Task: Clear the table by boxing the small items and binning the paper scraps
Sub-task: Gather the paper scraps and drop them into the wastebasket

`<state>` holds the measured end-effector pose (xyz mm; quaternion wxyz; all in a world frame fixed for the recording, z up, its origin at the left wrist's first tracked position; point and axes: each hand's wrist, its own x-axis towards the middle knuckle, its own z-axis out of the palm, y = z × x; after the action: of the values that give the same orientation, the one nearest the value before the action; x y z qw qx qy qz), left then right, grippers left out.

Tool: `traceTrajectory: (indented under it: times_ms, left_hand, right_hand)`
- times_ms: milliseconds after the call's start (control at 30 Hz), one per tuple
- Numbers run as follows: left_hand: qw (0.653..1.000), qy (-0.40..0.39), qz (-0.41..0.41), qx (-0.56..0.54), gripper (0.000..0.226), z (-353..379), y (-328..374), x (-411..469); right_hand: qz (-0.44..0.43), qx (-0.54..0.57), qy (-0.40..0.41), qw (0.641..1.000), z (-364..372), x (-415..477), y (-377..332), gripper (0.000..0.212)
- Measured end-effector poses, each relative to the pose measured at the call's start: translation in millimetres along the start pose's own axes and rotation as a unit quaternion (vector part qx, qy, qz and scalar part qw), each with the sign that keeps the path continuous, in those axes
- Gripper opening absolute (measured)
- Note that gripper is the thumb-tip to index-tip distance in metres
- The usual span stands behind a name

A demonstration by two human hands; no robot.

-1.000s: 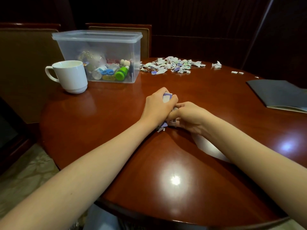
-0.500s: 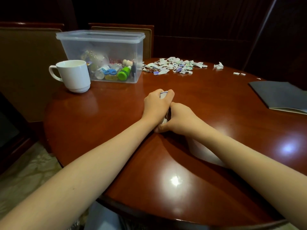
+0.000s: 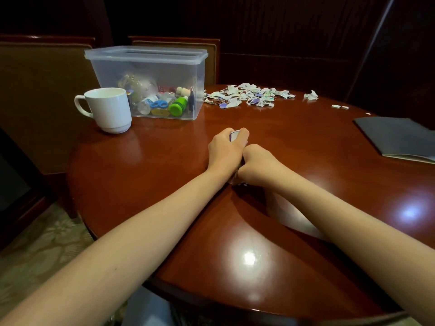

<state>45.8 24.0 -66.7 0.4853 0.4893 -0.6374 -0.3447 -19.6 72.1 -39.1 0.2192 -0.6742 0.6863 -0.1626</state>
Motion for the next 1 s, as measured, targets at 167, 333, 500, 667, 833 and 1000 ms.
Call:
traceTrajectory:
  times_ms: [167,333,500,667,833,1000]
  left_hand:
    - [0.998,0.007,-0.034,-0.057,0.040,-0.6,2.5,-1.4]
    - [0.996,0.008,-0.057,-0.071,0.039,-0.6,4.1,-1.0]
    - [0.993,0.010,-0.074,-0.090,0.040,0.2,4.2,-1.4]
    - [0.982,0.019,-0.114,-0.147,0.039,1.1,5.7,-5.6]
    - [0.964,0.042,-0.159,-0.211,0.037,0.9,8.5,-9.1]
    - [0.933,0.058,-0.218,-0.279,0.033,-3.1,14.0,-12.2]
  right_hand:
    - [-0.026,-0.087,0.022,0.996,2.5,-2.9,-2.3,0.035]
    - [-0.023,-0.090,0.022,0.995,-0.9,-1.0,-2.2,0.035]
    - [-0.021,-0.084,0.010,0.996,-0.3,-1.3,-2.7,0.035]
    - [-0.019,-0.135,-0.014,0.991,-0.1,-0.9,-4.6,0.034]
    - [-0.042,-0.188,0.010,0.981,1.0,-3.4,-6.6,0.037]
    - [0.001,-0.102,-0.025,0.994,-3.8,1.7,-2.8,0.029]
